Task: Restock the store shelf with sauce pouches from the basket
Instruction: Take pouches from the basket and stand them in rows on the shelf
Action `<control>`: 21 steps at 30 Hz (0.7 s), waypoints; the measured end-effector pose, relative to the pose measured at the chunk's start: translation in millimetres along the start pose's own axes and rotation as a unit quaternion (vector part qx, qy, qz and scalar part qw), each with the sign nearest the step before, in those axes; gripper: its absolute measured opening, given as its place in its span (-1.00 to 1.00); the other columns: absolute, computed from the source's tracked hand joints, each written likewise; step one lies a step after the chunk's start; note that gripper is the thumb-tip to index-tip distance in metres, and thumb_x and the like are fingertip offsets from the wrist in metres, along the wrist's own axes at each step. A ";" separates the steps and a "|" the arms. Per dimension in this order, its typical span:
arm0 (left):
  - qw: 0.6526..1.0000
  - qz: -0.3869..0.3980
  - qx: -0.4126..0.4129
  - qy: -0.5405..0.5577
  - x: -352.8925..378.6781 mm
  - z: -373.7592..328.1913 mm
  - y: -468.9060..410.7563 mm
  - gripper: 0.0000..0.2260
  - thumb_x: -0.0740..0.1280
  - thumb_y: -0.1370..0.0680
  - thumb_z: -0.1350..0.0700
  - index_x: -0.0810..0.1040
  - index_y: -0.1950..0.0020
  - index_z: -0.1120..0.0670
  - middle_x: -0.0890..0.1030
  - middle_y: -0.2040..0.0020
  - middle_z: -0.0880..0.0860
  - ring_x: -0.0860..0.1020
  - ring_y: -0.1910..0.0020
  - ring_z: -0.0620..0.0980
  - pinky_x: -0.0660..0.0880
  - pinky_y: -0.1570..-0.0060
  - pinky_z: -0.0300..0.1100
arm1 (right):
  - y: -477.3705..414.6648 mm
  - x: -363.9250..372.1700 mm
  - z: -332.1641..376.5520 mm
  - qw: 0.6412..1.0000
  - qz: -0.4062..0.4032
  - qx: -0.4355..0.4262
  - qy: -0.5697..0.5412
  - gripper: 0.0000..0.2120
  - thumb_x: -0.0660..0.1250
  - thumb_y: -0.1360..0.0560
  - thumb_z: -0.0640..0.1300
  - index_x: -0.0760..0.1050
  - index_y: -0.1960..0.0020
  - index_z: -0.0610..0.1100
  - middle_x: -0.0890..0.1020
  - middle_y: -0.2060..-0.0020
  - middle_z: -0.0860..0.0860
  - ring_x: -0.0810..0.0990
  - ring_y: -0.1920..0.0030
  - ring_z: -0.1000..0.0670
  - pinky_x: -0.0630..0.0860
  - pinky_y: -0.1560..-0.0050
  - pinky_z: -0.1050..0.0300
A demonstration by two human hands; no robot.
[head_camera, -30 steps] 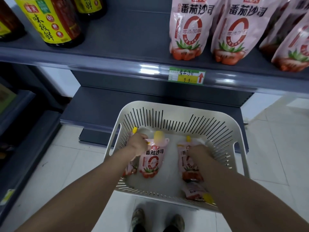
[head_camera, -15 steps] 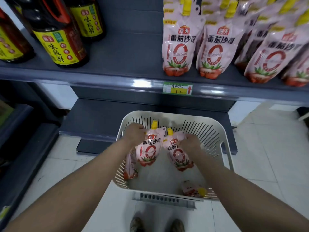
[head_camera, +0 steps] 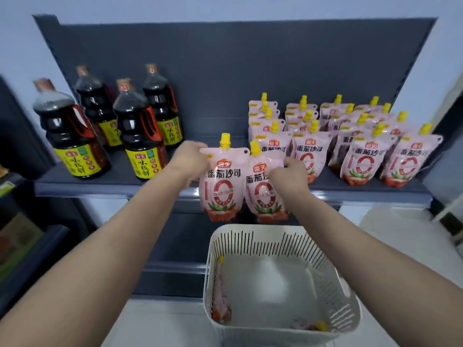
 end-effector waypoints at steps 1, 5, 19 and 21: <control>1.000 -0.015 0.003 0.016 -12.3 -6.9 -3.4 -0.74 0.37 -0.44 0.37 0.55 -0.12 0.26 0.60 -0.05 0.20 0.58 0.00 0.13 0.44 0.15 -0.16 | -3.2 4.3 15.9 1.000 0.003 -0.010 -0.014 -0.83 0.27 -0.45 -0.36 0.55 0.17 -0.13 0.63 0.23 -0.07 0.59 0.23 -0.06 0.54 0.16 0.09; 0.996 -0.064 0.027 0.054 -49.0 -29.0 -15.4 -0.88 0.34 -0.44 0.40 0.54 0.14 0.20 0.55 0.14 0.15 0.53 0.11 0.05 0.52 0.08 -0.02 | -25.1 19.4 73.1 0.997 -0.007 -0.045 -0.056 -0.88 0.30 -0.47 -0.34 0.56 0.02 -0.24 0.66 0.08 -0.14 0.63 0.08 -0.08 0.59 0.06 0.02; 0.986 -0.139 -0.010 0.088 -68.6 -22.1 -95.2 -0.75 0.31 -0.48 0.39 0.46 0.32 0.11 0.61 0.18 0.15 0.59 0.13 0.10 0.60 0.05 0.05 | -168.1 96.6 135.7 0.993 0.055 -0.052 -0.091 -0.82 0.23 -0.49 -0.37 0.51 0.10 -0.13 0.60 0.30 -0.04 0.66 0.21 -0.12 0.64 0.15 -0.08; 0.987 -0.138 -0.017 0.080 -66.7 -16.4 -108.5 -0.73 0.30 -0.47 0.41 0.43 0.35 0.12 0.59 0.17 0.18 0.57 0.14 0.10 0.57 0.01 0.13 | -188.2 109.4 131.3 0.994 0.056 -0.052 -0.077 -0.81 0.21 -0.47 -0.38 0.49 0.14 -0.13 0.60 0.28 -0.07 0.63 0.19 -0.13 0.59 0.19 0.01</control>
Point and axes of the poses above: each hand's wrist, its own y-axis away from the middle knuckle, its own x-axis out of the palm, z = x × y, the point moved 8 cm from there along -y, towards the middle knuckle
